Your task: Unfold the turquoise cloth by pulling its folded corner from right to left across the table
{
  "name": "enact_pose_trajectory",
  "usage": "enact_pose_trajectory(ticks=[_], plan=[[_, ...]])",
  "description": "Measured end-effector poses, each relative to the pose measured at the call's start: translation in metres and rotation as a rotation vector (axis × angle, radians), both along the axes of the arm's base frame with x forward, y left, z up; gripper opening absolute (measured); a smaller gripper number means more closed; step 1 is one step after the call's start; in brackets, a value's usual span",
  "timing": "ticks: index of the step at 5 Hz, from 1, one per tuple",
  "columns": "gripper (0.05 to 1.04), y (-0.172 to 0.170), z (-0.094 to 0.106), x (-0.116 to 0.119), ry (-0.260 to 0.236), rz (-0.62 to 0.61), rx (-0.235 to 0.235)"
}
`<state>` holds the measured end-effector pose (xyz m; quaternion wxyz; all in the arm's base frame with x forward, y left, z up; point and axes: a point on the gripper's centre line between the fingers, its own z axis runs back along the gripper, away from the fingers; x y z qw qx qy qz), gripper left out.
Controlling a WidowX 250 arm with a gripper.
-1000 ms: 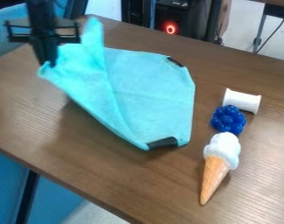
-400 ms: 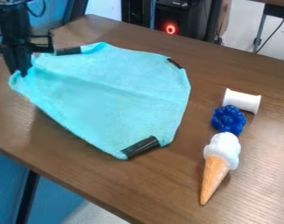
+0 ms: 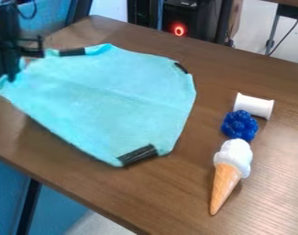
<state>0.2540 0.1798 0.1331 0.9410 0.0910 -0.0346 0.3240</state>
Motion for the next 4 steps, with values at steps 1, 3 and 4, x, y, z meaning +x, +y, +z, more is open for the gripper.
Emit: enact_pose_trajectory(ticks=[1, 3, 4], plan=[[0.237, 0.004, 0.001, -0.017, 0.107, 0.129, 0.062], [0.778, -0.016, 0.002, -0.018, 0.193, 0.062, 0.067], [0.999, -0.024, 0.007, 0.009, 0.158, -0.024, 0.053]])
